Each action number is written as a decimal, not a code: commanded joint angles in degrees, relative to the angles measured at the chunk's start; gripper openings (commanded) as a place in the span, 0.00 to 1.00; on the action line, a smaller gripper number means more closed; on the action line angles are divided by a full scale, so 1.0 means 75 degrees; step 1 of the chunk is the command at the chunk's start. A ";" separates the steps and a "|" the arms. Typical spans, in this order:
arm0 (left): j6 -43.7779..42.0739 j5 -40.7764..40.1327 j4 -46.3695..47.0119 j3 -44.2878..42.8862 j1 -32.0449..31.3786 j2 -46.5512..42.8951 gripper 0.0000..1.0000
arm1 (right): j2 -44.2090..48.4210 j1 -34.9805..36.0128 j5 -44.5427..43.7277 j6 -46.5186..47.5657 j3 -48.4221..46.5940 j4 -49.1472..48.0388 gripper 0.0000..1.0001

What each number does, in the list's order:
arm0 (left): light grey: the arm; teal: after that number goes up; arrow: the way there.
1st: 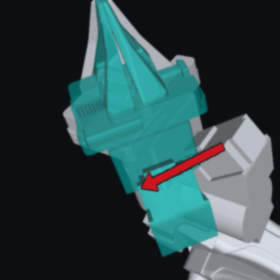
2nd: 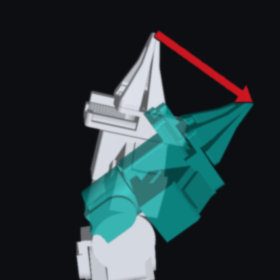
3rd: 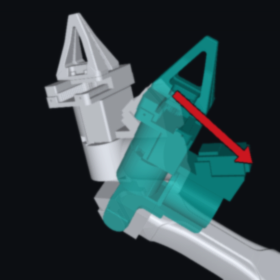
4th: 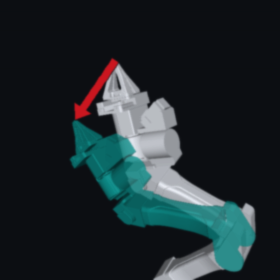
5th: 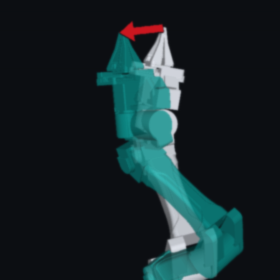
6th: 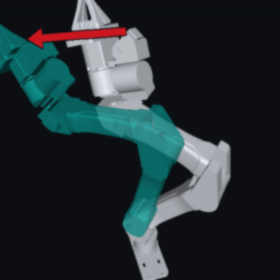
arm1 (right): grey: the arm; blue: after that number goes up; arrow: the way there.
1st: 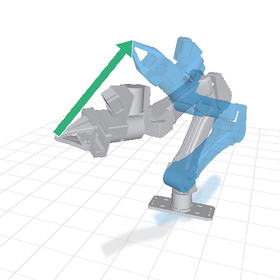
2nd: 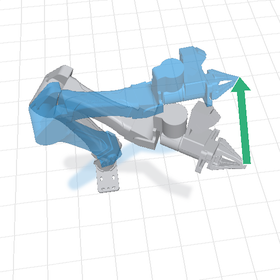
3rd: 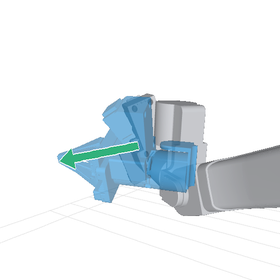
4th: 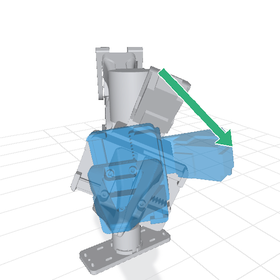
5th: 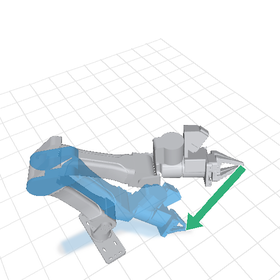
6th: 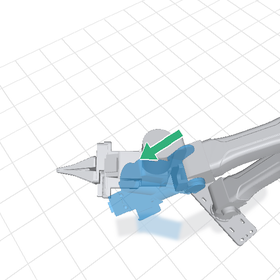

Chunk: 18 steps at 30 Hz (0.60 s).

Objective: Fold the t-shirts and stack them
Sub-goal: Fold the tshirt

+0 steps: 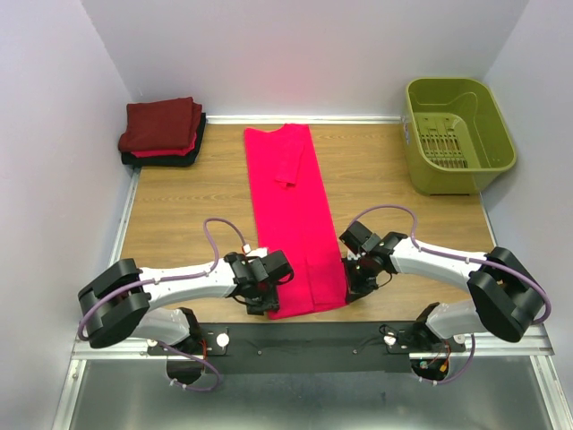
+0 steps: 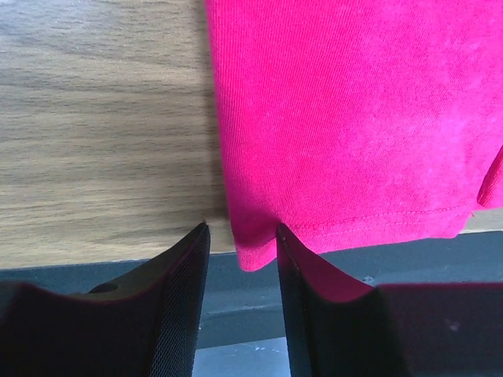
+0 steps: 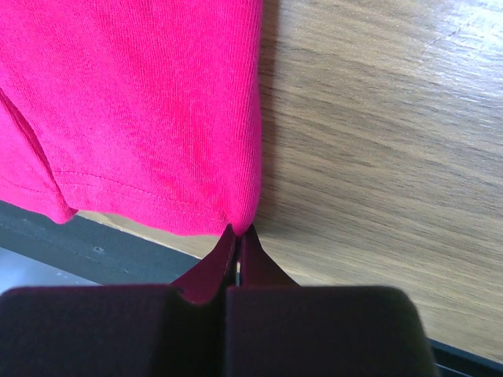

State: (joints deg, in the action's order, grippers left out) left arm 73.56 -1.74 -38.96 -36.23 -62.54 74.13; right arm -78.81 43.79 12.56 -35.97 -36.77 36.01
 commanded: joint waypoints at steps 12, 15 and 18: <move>0.0118 0.0126 -0.0009 0.0096 -0.0227 0.0358 0.30 | -0.0063 0.0009 -0.0081 0.0096 0.0227 -0.0008 0.01; 0.0153 0.0173 0.0050 0.0143 -0.0262 0.0382 0.24 | -0.0098 0.0009 -0.0069 0.0119 0.0227 -0.0008 0.01; 0.0153 0.0197 0.0097 0.0166 -0.0309 0.0440 0.09 | -0.0110 0.0009 0.0001 0.0143 0.0216 0.0003 0.01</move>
State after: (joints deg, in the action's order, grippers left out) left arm 74.06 -0.56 -37.54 -36.69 -63.92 75.79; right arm -78.81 43.79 12.64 -35.94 -36.77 35.99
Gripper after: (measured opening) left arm 0.148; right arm 0.012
